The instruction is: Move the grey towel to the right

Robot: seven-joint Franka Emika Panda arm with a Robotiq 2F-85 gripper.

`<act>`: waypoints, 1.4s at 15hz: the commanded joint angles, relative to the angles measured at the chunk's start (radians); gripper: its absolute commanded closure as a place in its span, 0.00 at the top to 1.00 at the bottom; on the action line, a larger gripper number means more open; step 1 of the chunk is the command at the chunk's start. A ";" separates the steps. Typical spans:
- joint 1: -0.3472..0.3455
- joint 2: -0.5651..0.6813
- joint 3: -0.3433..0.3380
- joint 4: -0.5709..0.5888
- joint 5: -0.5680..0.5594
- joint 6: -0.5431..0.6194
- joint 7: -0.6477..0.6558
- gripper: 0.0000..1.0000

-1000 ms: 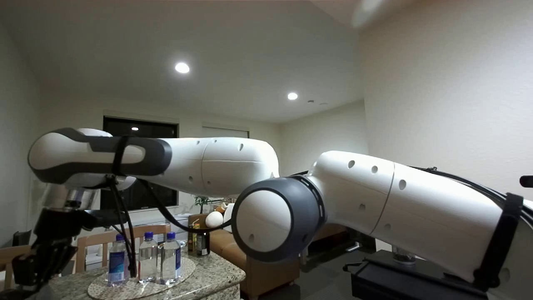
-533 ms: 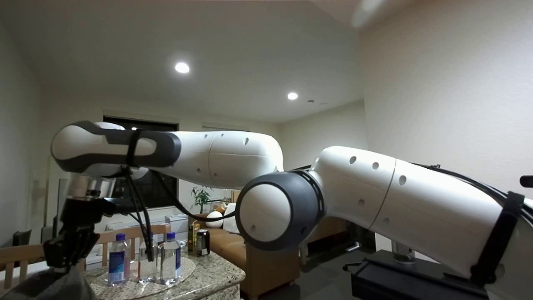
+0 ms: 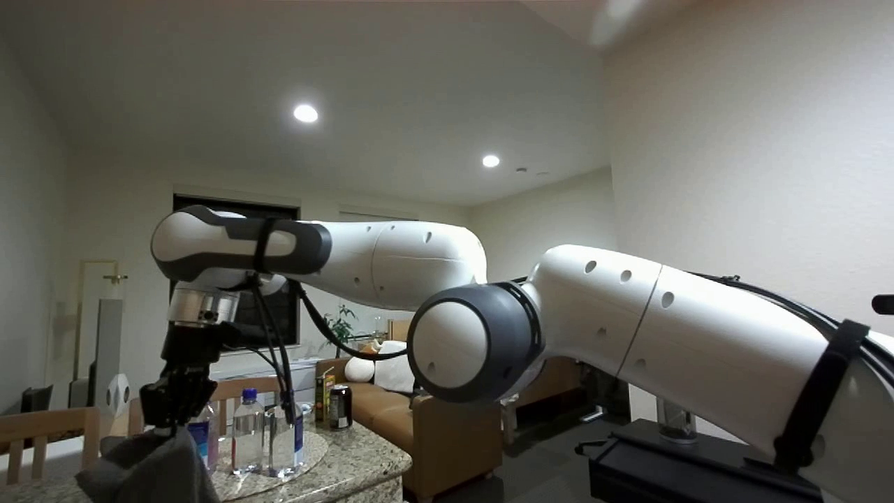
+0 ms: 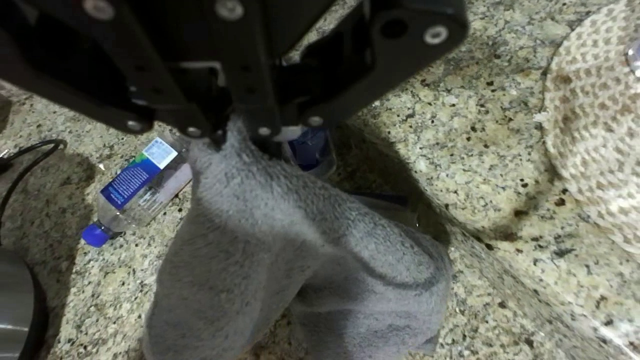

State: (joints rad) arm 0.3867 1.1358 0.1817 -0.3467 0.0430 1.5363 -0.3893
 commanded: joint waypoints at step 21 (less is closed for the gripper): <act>-0.267 -0.042 0.048 -0.020 0.135 -0.330 -0.017 0.09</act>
State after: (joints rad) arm 0.1201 1.1063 0.2400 -0.3466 0.1687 1.1994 -0.4038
